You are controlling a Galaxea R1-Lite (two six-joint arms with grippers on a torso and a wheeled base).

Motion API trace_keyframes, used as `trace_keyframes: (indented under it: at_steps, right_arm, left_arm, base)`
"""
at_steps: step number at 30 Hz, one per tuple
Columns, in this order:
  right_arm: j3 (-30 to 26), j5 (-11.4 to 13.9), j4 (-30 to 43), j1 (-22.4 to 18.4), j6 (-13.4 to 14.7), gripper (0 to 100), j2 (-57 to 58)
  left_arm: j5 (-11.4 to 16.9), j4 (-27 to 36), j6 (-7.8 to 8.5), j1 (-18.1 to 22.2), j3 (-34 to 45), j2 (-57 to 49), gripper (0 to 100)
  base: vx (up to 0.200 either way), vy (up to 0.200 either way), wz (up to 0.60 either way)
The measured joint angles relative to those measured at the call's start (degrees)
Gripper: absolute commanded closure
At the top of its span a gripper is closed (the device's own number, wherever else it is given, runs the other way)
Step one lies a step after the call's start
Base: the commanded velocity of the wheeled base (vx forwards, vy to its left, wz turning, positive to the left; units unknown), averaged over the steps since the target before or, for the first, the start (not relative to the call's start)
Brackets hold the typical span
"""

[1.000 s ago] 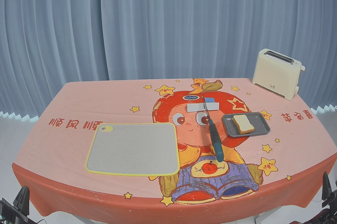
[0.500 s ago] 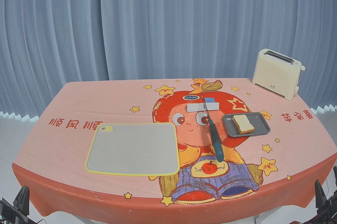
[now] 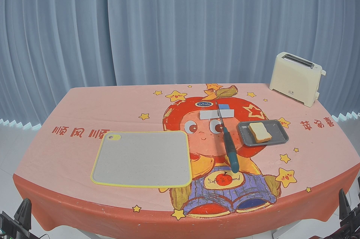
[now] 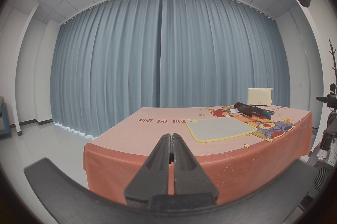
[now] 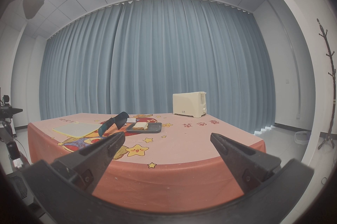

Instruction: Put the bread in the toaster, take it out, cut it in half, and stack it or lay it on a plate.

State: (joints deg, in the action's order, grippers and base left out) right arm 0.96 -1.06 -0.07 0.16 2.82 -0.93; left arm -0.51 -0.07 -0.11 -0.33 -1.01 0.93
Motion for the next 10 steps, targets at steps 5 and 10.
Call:
trace_keyframes:
  at_steps: [5,10]
  right_arm:
    - [0.0,0.0,0.0,0.0,-0.1,0,0.0]
    - [0.0,-0.2,0.0,0.0,0.2,0,0.0]
  left_arm:
    - [0.0,0.0,-0.02,0.0,0.0,0.0,100]
    - [0.0,0.0,0.00,0.0,0.0,0.0,100]
  base:
    - [0.000,0.000,0.00]
    - [0.000,0.000,0.00]
